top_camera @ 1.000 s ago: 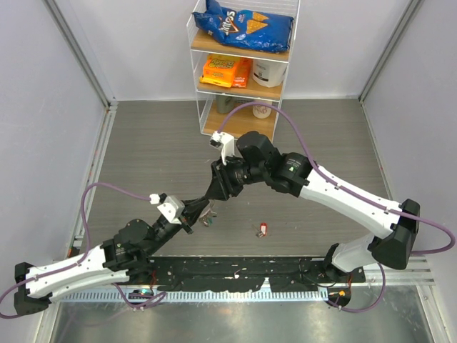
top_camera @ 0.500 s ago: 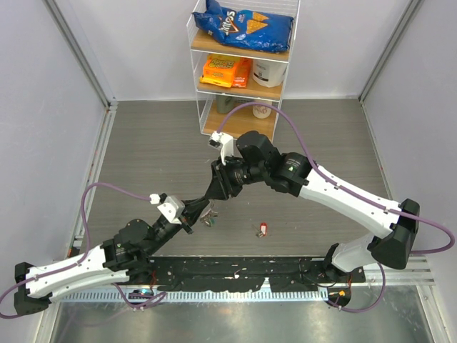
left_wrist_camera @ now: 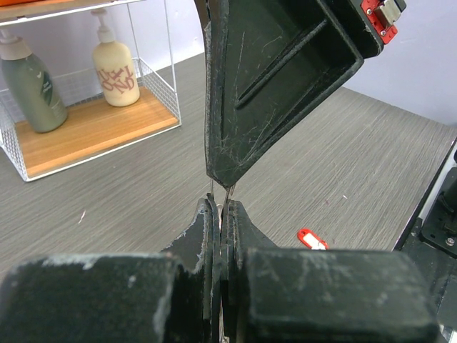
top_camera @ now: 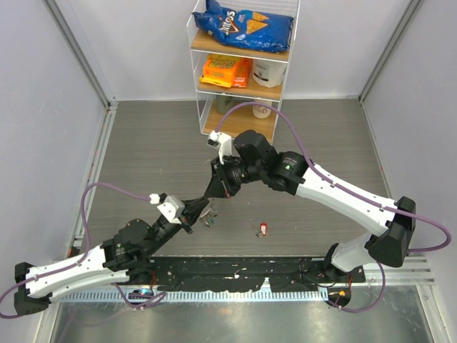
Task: Put the keys on the keyring
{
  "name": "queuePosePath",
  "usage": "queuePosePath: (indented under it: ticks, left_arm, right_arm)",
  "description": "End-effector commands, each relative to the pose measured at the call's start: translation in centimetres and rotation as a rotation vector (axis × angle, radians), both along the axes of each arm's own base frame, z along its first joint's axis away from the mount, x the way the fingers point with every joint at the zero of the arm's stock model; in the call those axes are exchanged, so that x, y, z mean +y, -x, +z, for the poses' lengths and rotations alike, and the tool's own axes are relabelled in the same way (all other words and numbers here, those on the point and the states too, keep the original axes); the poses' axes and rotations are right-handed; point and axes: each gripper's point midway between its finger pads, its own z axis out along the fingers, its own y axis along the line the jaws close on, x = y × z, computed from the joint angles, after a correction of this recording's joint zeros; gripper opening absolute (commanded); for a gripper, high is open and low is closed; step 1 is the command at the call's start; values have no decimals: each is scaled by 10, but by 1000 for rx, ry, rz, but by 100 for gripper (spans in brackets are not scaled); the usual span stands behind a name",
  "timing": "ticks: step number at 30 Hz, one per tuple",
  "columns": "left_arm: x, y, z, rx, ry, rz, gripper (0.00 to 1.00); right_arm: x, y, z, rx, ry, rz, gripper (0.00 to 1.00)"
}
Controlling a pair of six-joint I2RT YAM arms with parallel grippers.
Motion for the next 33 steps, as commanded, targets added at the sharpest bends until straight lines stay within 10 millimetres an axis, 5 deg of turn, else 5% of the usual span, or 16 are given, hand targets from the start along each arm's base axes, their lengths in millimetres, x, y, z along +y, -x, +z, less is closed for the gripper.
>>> queuePosePath:
  ticks: [1, 5, 9, 16, 33]
  left_arm:
    - [0, 3, 33, -31, 102, -13, 0]
    - [-1, 4, 33, -38, 107, -25, 0]
    - [-3, 5, 32, -50, 97, -34, 18]
    - [-12, 7, 29, -76, 50, -68, 34]
    - [1, 10, 34, -189, 74, -55, 47]
  right_arm:
    - [7, -1, 31, -62, -80, 15, 6]
    - [6, 1, 36, -77, -88, 15, 6]
    - [6, 3, 41, -88, -94, 4, 6]
    - [4, 3, 53, -87, -77, -53, 6]
    - [-4, 4, 56, -78, -63, -79, 6]
